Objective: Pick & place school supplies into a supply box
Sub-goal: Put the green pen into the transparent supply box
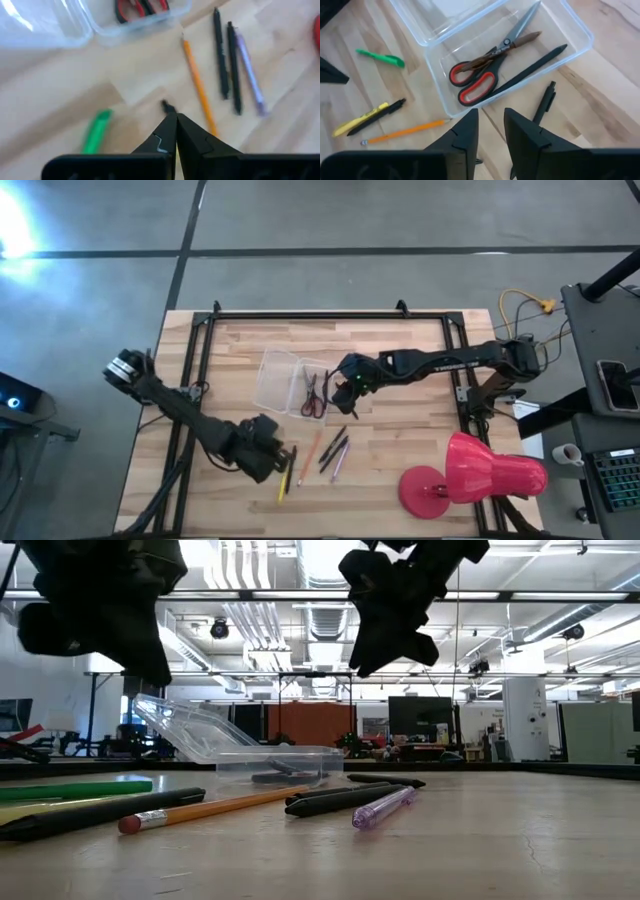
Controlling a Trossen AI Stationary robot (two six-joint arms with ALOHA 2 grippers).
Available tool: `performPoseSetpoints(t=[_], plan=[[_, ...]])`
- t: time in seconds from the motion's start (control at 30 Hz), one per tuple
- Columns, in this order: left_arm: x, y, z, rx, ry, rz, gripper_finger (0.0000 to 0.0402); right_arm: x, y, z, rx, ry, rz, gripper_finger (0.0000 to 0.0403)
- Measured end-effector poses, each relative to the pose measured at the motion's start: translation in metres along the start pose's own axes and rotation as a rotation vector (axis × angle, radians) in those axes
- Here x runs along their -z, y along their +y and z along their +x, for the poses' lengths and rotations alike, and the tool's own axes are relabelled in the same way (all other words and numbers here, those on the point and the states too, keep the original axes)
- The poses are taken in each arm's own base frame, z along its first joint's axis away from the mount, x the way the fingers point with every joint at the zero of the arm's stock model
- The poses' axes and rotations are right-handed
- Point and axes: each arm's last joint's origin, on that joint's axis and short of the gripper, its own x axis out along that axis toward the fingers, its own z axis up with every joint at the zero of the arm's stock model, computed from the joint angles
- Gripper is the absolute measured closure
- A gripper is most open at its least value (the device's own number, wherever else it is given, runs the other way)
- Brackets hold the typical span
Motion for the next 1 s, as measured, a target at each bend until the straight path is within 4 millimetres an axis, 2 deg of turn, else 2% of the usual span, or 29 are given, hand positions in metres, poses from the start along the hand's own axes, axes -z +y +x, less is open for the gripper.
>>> performPoseSetpoints(t=[0.13, 0.3, 0.43, 0.6, 0.73, 0.83, 1.0], plan=[[-0.012, 0.007, -0.006, 0.025, 0.019, 0.008, 0.0399, -0.001, 0.000, -0.005, -0.007, -0.009, -0.026, 0.0314], [0.003, 0.020, 0.005, -0.003, 0.228, 0.047, 0.0400, -0.001, 0.000, -0.008, -0.010, -0.013, -0.042, 0.0321], [0.013, 0.019, 0.002, 0.020, 0.298, 0.067, 0.0401, -0.001, 0.000, -0.009, -0.011, -0.012, -0.043, 0.0326], [0.015, 0.007, -0.007, 0.122, 0.307, 0.112, 0.0401, 0.000, 0.000, -0.009, -0.006, -0.005, -0.048, 0.0323], [0.016, 0.009, -0.005, 0.093, 0.313, 0.153, 0.0400, 0.000, -0.001, -0.009, -0.002, 0.000, -0.054, 0.0319], [0.018, 0.015, -0.002, 0.020, 0.324, 0.188, 0.0384, 0.000, -0.001, -0.009, -0.002, 0.000, -0.063, 0.0316], [0.020, 0.019, 0.000, -0.034, 0.341, 0.213, 0.0312, 0.000, -0.001, -0.009, -0.002, 0.000, -0.073, 0.0320]])
